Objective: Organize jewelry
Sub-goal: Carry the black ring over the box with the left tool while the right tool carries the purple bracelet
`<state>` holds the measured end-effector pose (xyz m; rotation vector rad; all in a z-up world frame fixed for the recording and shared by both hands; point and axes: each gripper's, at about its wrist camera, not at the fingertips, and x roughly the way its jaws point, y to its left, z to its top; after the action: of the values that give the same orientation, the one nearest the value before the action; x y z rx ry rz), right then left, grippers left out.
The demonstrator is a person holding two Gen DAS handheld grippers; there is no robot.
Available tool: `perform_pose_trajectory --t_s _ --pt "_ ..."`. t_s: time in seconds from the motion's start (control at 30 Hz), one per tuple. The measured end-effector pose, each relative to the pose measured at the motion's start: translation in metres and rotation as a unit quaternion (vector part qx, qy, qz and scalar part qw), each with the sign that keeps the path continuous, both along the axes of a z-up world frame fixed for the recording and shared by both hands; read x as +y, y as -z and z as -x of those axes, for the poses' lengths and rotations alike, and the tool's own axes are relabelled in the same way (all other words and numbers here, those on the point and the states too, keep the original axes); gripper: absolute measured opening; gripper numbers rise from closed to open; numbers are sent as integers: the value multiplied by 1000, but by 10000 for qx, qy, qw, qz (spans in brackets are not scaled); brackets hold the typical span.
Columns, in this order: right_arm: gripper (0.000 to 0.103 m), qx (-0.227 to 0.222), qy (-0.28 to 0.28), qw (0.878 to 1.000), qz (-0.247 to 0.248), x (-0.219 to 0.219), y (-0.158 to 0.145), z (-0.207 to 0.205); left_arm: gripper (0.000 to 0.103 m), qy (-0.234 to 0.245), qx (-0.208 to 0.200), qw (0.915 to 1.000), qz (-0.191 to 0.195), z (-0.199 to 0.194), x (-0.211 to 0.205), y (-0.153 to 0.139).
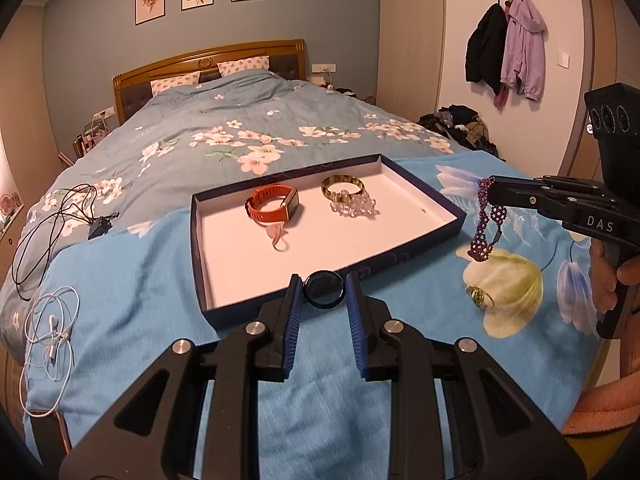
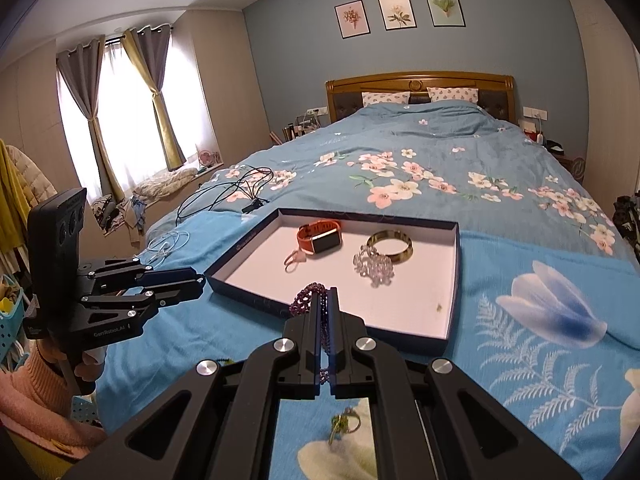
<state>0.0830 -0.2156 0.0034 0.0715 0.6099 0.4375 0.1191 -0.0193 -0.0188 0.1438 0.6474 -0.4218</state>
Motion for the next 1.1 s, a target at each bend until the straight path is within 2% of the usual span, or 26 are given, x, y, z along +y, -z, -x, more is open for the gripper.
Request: perform_pose_trajectory --t_s 0.47,1.1 --pt "1 -168 58 9998 35 2 -9 -25 23 -27 -52 10000 6 -20 -6 -3" --pt "1 -63 123 9999 5 5 -4 -56 22 -39 -87 9999 -48 -46 -14 -5"
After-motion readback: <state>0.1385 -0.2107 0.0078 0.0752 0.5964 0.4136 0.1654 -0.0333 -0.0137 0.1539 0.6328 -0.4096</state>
